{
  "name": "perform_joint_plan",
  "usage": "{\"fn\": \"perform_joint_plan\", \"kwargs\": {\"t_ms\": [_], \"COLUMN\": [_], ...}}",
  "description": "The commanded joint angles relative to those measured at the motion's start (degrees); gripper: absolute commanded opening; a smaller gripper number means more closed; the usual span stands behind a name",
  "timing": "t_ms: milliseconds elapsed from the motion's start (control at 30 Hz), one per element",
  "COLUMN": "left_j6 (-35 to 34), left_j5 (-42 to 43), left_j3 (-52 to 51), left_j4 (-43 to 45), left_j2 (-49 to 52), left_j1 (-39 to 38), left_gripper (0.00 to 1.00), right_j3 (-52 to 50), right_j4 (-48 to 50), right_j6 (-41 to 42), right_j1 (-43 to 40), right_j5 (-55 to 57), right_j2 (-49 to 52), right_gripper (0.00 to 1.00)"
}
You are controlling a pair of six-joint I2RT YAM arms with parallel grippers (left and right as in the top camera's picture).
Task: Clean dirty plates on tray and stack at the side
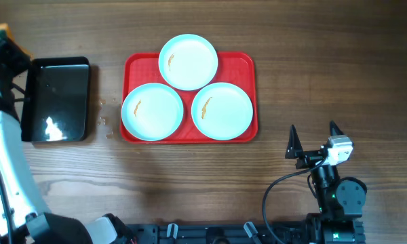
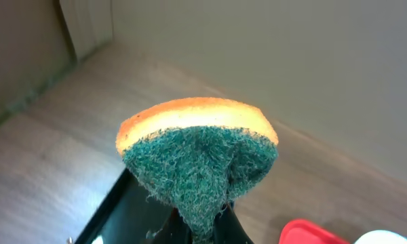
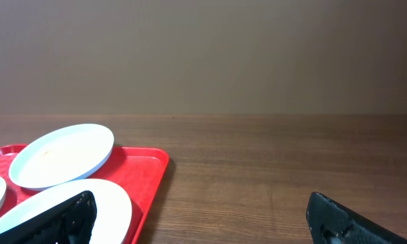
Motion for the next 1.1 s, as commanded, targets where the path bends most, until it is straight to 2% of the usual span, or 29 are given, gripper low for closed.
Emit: {"fn": "perform_joint_plan", "kwargs": {"t_ms": [0,200,333,433,600,733,900,967,1067], "left_j6": [1.1,0.9,0.9,0.1,-18.6,-21.2,-19.8,-20.5,-25.2], "left_j5": [-0.1,1.0,5.7,14.0,18.6,24.5,25.2,30.4,44.6], "left_j3": [-3.5,-4.5,-3.5,-1.7,-1.3,-1.4,-1.6,-1.6,-1.6], "left_j4": [0.3,-1.9,-3.1,-3.3,2.0,2.5,-1.2,-2.8,-2.2], "left_j2": [9.0,22.8,21.4,15.5,6.4,5.8,15.9,21.8,28.1], "left_j1": [0.2,0.2,0.7,1.1,2.7,5.2,6.9,7.7,9.8], "left_gripper": [0.04,0.04,0.04,0.04,0.04,0.04,0.04,0.04,0.04], "right_j3": [0.0,0.0,0.0,0.0,0.0,0.0,0.0,0.0,0.0], "right_j4": [0.3,0.3,0.3,0.3,0.3,0.3,0.3,0.3,0.3], "right_j6": [-0.7,-0.7,-0.7,-0.7,-0.7,-0.7,-0.7,-0.7,-0.7], "right_j1": [-0.1,-0.1,-0.1,-0.1,-0.1,-0.1,-0.1,-0.1,-0.1], "right_j5": [0.6,0.6,0.6,0.6,0.6,0.6,0.6,0.6,0.6], "right_j2": [-0.5,-0.5,-0.5,-0.5,-0.5,-0.5,-0.5,-0.5,-0.5], "right_gripper": [1.0,1.0,1.0,1.0,1.0,1.0,1.0,1.0,0.99]}}
